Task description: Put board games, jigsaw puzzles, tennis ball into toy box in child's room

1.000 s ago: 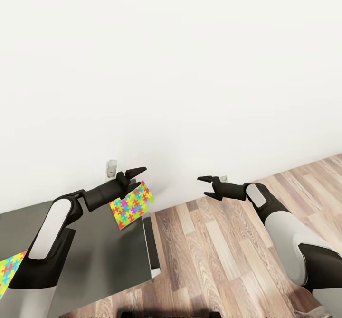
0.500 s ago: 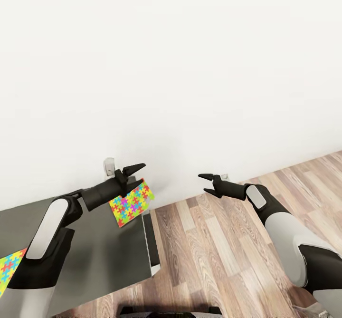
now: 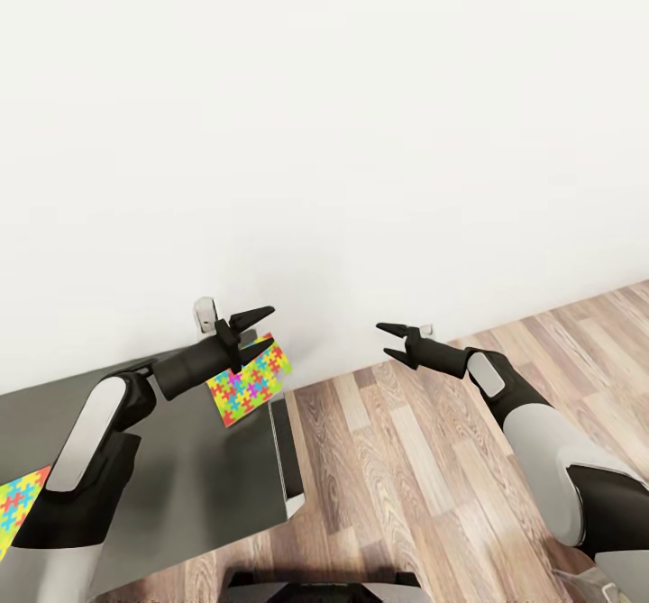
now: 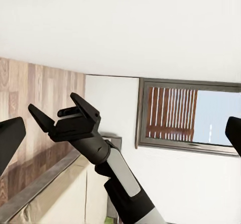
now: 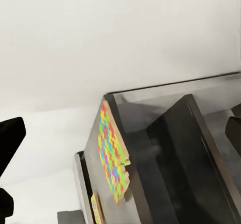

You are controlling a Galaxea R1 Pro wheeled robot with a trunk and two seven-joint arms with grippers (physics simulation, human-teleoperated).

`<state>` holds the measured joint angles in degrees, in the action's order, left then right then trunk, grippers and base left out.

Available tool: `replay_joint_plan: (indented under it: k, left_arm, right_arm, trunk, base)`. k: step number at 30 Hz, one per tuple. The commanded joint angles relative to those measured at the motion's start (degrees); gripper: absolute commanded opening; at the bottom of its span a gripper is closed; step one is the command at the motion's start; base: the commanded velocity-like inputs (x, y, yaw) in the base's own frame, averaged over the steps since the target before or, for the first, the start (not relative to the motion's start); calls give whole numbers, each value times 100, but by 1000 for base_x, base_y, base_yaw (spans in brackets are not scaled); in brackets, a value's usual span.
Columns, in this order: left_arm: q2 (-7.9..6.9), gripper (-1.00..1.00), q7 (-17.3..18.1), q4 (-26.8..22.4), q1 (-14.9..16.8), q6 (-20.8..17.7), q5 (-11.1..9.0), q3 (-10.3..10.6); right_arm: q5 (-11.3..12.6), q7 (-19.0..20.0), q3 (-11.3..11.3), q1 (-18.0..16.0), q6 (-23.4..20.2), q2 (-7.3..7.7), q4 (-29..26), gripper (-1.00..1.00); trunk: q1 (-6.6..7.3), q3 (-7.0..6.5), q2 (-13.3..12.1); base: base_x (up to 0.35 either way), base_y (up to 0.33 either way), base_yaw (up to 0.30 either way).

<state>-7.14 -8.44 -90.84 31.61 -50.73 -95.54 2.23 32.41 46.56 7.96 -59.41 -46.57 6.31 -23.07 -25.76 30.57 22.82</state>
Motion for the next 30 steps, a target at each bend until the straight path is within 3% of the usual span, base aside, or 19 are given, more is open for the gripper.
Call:
replay_joint_plan:
  k: [1, 30]
  left_arm:
    - [-4, 100, -55, -4, 4, -6, -71, 4]
    - [-15, 100, -52, -3, 3, -15, -105, 5]
  right_arm:
    - [-10, 31, 21, -4, -15, -1, 3, 100]
    - [-15, 92, 12, -2, 28, 23, 4, 100]
  trunk:
    - [-3, 17, 10]
    - [-3, 288, 10]
  base:
    - [0, 0, 0]
    - [0, 0, 0]
